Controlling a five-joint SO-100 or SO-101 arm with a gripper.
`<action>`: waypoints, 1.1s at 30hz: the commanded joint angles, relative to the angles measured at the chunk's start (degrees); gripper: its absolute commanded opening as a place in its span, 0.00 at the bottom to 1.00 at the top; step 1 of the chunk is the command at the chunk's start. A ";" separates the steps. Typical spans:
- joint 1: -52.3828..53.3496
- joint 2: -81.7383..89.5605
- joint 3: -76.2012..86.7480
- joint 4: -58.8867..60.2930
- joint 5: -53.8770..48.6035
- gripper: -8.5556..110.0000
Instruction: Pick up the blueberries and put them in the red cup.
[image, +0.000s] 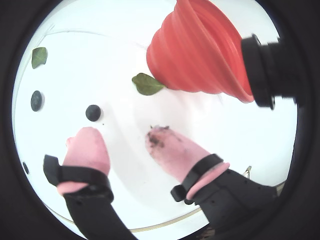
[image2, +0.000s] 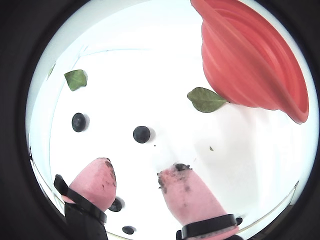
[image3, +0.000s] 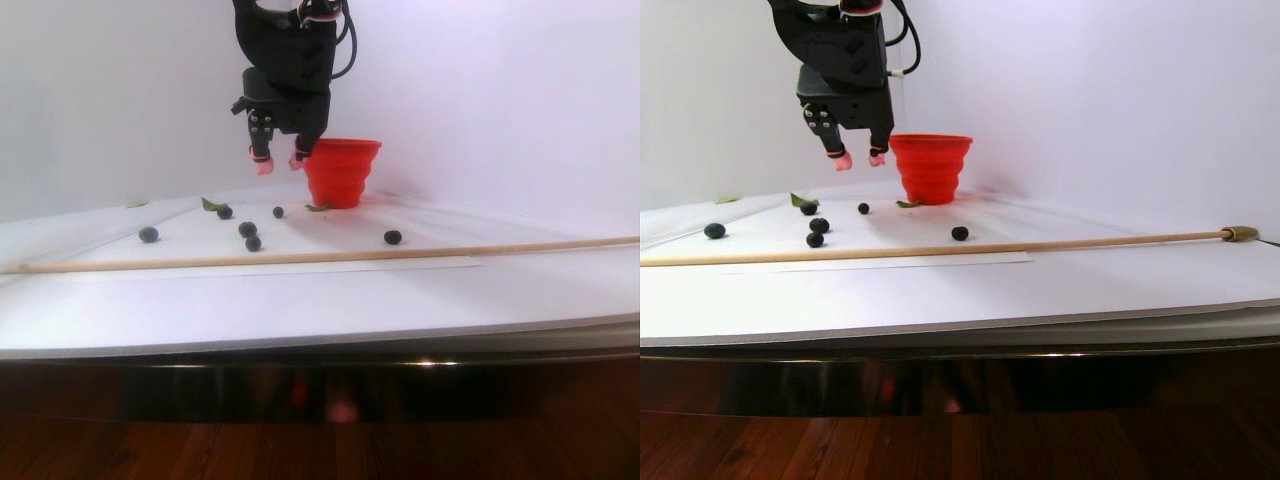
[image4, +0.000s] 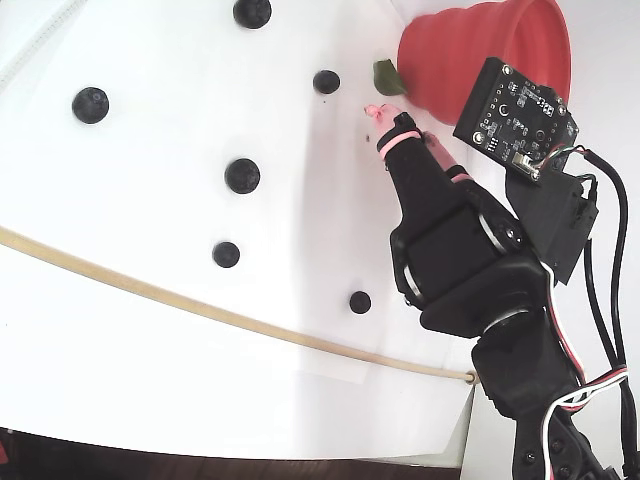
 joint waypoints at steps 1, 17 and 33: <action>-0.70 0.70 -4.13 -1.85 -0.53 0.22; 0.09 -6.86 -8.35 -5.89 -1.05 0.22; 0.09 -13.01 -12.57 -8.70 -0.88 0.22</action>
